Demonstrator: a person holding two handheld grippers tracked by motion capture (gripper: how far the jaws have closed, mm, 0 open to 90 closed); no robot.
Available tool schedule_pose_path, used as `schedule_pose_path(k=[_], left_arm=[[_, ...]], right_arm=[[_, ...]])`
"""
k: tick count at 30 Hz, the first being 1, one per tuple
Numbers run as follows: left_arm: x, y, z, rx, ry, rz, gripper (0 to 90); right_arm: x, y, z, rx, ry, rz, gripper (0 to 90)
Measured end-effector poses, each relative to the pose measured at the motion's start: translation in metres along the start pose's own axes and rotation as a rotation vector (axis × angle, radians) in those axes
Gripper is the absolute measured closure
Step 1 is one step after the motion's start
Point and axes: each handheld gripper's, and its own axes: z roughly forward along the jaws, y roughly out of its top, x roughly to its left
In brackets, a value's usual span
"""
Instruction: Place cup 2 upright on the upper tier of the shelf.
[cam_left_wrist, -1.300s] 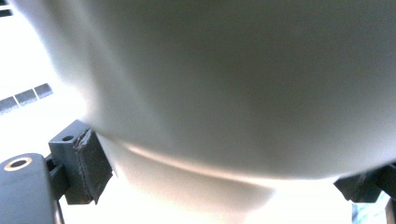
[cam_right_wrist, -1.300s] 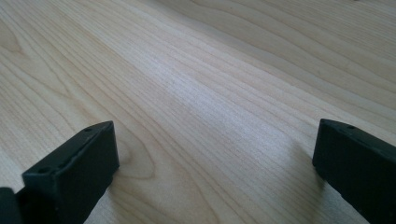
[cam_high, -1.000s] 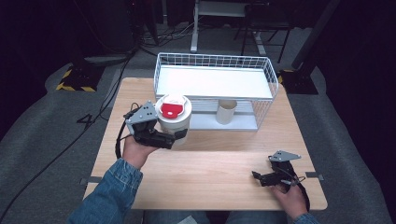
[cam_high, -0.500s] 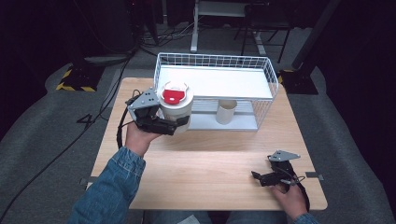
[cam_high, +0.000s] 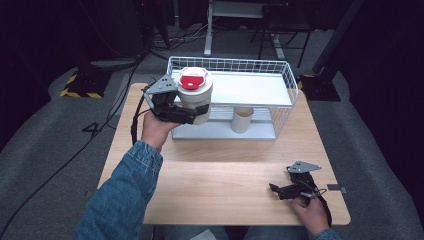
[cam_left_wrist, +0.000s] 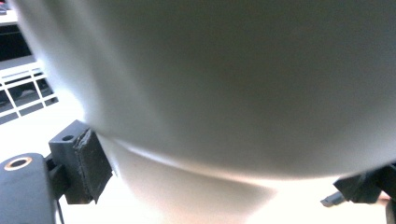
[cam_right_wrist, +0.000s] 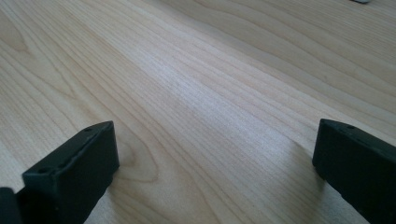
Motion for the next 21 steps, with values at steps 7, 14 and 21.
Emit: schedule_pose_path(k=[7,14,21], left_arm=[[0.008,0.011,0.019,-0.007,0.032,-0.016,10.2],[0.016,0.022,0.039,-0.011,0.072,-0.028,10.2],[0.027,0.030,0.058,-0.009,0.116,-0.038,10.2]], right_arm=[[0.000,0.000,0.000,0.000,0.000,-0.001,0.4],[0.000,0.000,0.000,0.000,0.001,-0.001,0.4],[0.000,0.000,0.000,-0.001,0.002,-0.001,0.4]])
